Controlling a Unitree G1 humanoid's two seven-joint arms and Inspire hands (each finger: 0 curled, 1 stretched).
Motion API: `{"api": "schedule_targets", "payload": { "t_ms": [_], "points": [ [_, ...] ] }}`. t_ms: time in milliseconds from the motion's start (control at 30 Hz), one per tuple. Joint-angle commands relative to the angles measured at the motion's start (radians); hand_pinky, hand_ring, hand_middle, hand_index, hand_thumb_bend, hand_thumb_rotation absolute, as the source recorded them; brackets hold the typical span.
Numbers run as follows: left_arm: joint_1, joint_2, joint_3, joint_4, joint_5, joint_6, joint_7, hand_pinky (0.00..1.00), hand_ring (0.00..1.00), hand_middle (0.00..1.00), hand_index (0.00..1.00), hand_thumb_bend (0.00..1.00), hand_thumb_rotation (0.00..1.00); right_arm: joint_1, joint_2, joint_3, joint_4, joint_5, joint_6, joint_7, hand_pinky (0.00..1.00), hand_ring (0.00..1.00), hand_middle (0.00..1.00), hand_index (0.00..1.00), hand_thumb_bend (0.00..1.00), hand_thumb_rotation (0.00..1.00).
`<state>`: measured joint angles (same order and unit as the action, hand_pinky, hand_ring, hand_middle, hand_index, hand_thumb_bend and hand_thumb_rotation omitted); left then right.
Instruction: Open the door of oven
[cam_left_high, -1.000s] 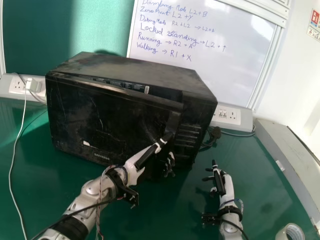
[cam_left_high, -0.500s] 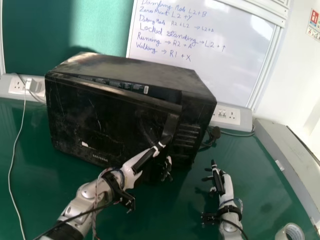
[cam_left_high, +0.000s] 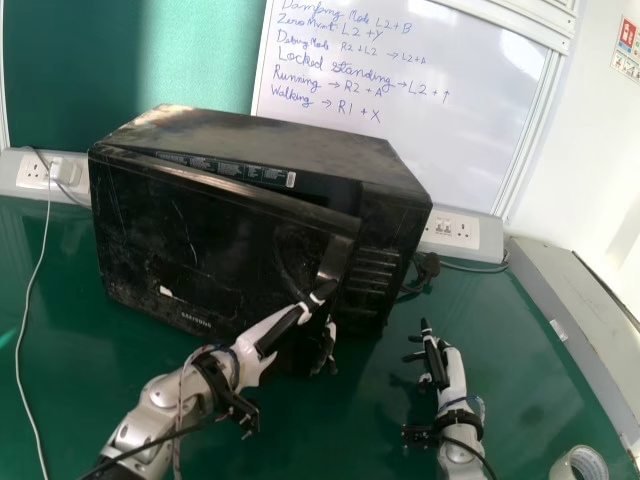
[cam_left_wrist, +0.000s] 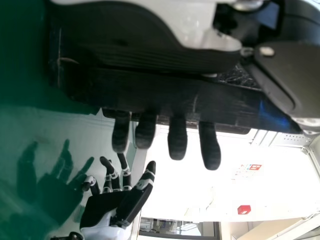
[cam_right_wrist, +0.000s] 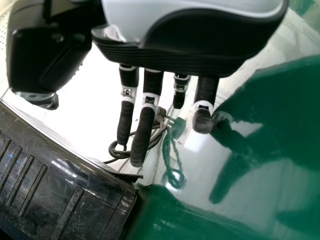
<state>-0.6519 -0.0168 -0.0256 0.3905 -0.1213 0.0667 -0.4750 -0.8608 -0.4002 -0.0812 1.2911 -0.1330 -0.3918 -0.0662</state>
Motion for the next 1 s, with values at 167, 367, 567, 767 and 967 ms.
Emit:
{"api": "schedule_targets", "payload": {
  "t_ms": [167, 367, 567, 767, 967],
  "points": [
    [0.056, 0.017, -0.014, -0.105, -0.013, 0.003, 0.006, 0.01, 0.05, 0.09, 0.10, 0.78, 0.87, 0.013, 0.003, -0.002, 0.027, -0.004, 0.031, 0.011, 0.18, 0.23, 0.37, 0.60, 0.77, 0.76],
    [0.098, 0.030, -0.009, -0.174, -0.065, 0.009, -0.054, 0.00, 0.04, 0.08, 0.08, 0.71, 0.84, 0.012, 0.002, 0.001, 0.028, -0.007, 0.033, 0.008, 0.18, 0.23, 0.37, 0.60, 0.77, 0.77],
    [0.126, 0.039, -0.001, -0.221, -0.100, 0.023, -0.083, 0.00, 0.05, 0.08, 0.09, 0.72, 0.80, 0.008, 0.001, 0.002, 0.028, -0.007, 0.038, 0.009, 0.19, 0.24, 0.37, 0.61, 0.77, 0.78],
    [0.172, 0.049, -0.018, -0.291, -0.060, 0.017, -0.046, 0.00, 0.04, 0.08, 0.09, 0.82, 0.80, 0.010, -0.001, 0.009, 0.028, -0.015, 0.025, 0.002, 0.19, 0.24, 0.37, 0.60, 0.76, 0.78],
    [0.214, 0.079, -0.021, -0.352, -0.071, 0.008, -0.067, 0.00, 0.04, 0.09, 0.09, 0.84, 0.80, 0.006, 0.000, 0.001, 0.029, -0.009, 0.037, 0.011, 0.20, 0.24, 0.38, 0.61, 0.79, 0.79]
  ]
}}
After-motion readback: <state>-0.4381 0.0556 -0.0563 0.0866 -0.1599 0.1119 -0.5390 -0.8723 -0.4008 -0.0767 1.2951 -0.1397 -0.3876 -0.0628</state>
